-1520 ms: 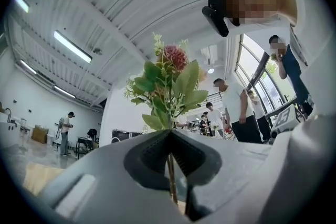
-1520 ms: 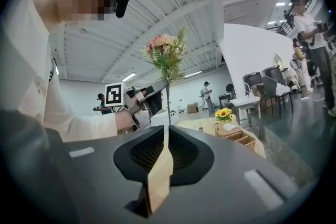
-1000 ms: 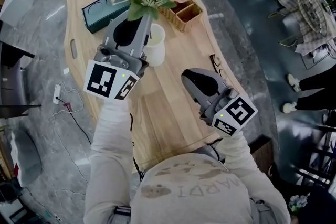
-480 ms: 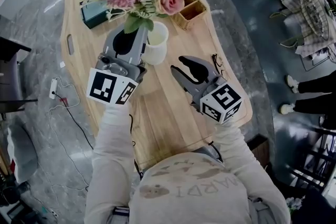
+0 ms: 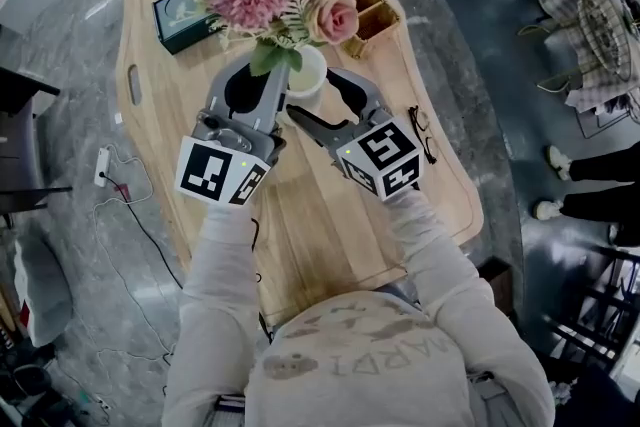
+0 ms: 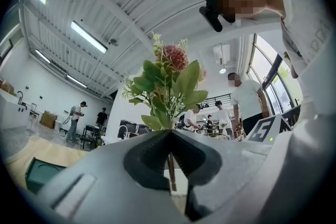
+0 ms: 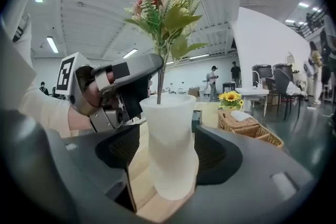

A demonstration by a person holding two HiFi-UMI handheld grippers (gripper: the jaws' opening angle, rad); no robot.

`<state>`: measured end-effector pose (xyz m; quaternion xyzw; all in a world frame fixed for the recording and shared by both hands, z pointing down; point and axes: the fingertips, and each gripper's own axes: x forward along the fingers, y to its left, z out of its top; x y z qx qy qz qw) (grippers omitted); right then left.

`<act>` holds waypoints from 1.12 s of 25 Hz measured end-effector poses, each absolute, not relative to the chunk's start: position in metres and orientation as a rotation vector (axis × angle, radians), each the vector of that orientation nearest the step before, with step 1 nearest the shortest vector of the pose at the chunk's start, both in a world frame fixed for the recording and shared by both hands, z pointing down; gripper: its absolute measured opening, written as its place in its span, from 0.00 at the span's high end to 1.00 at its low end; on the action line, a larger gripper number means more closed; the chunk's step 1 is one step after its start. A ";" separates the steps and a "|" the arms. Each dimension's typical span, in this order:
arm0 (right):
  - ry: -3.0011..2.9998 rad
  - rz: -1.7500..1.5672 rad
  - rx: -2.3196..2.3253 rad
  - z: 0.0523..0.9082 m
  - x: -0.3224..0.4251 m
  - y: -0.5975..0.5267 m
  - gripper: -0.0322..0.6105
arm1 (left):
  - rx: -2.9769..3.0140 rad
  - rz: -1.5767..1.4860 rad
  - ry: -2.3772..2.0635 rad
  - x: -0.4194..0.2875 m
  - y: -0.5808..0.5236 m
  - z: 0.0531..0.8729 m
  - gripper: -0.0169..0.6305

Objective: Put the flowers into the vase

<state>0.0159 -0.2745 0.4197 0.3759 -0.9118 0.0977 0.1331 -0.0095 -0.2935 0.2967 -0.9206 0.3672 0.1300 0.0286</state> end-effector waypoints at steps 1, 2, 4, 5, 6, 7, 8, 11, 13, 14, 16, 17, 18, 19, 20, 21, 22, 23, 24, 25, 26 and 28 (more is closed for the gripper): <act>-2.640 0.268 1.079 0.420 0.011 -0.277 0.42 | -2.843 0.396 1.129 -0.009 -0.293 0.298 0.96; -2.633 0.250 1.075 0.420 0.008 -0.280 0.43 | -2.844 0.389 1.126 -0.008 -0.293 0.300 0.96; -2.615 0.218 1.089 0.420 0.005 -0.283 0.50 | -2.843 0.372 1.123 -0.008 -0.292 0.304 0.96; -2.611 0.210 1.097 0.420 0.005 -0.284 0.49 | -2.842 0.364 1.123 -0.008 -0.291 0.306 0.96; -2.610 0.206 1.101 0.420 0.006 -0.284 0.49 | -2.841 0.356 1.121 -0.007 -0.291 0.307 0.96; -2.611 0.204 1.104 0.420 0.007 -0.284 0.49 | -2.842 0.347 1.118 -0.006 -0.291 0.309 0.96; -2.612 0.204 1.106 0.420 0.009 -0.283 0.49 | -2.844 0.337 1.114 -0.004 -0.290 0.311 0.96; -2.613 0.204 1.111 0.421 0.012 -0.283 0.49 | -2.850 0.306 1.100 -0.001 -0.287 0.318 0.96; -2.612 0.206 1.114 0.421 0.011 -0.283 0.49 | -2.858 0.276 1.089 -0.003 -0.285 0.323 0.95; -2.611 0.206 1.114 0.421 0.009 -0.283 0.49 | -2.864 0.257 1.082 -0.004 -0.284 0.326 0.94; -2.609 0.207 1.116 0.422 0.007 -0.284 0.49 | -2.881 0.223 1.063 -0.005 -0.281 0.332 0.92; -2.608 0.208 1.117 0.422 0.007 -0.284 0.49 | -2.889 0.211 1.055 -0.005 -0.280 0.335 0.91; -2.608 0.209 1.118 0.422 0.007 -0.284 0.49 | -2.898 0.201 1.050 -0.005 -0.278 0.337 0.90; -2.607 0.210 1.118 0.422 0.007 -0.284 0.49 | -2.909 0.197 1.048 -0.005 -0.277 0.339 0.88; -2.607 0.211 1.117 0.421 0.008 -0.285 0.49 | -2.921 0.199 1.049 -0.005 -0.276 0.340 0.87; -2.606 0.212 1.118 0.421 0.009 -0.285 0.49 | -2.934 0.204 1.051 -0.006 -0.276 0.341 0.85; -2.605 0.214 1.120 0.421 0.009 -0.284 0.49 | -2.946 0.206 1.051 -0.008 -0.275 0.342 0.84; -2.604 0.217 1.123 0.421 0.008 -0.284 0.49 | -2.957 0.203 1.049 -0.010 -0.274 0.343 0.83; -2.603 0.220 1.126 0.421 0.008 -0.284 0.49 | -2.966 0.197 1.043 -0.012 -0.272 0.343 0.81; -2.603 0.224 1.128 0.421 0.008 -0.283 0.49 | -2.974 0.192 1.034 -0.015 -0.270 0.343 0.79; -2.602 0.227 1.130 0.421 0.008 -0.283 0.49 | -2.979 0.193 1.027 -0.017 -0.267 0.342 0.78; -2.599 0.233 1.132 0.420 0.009 -0.283 0.49 | -2.979 0.215 1.034 -0.024 -0.262 0.338 0.77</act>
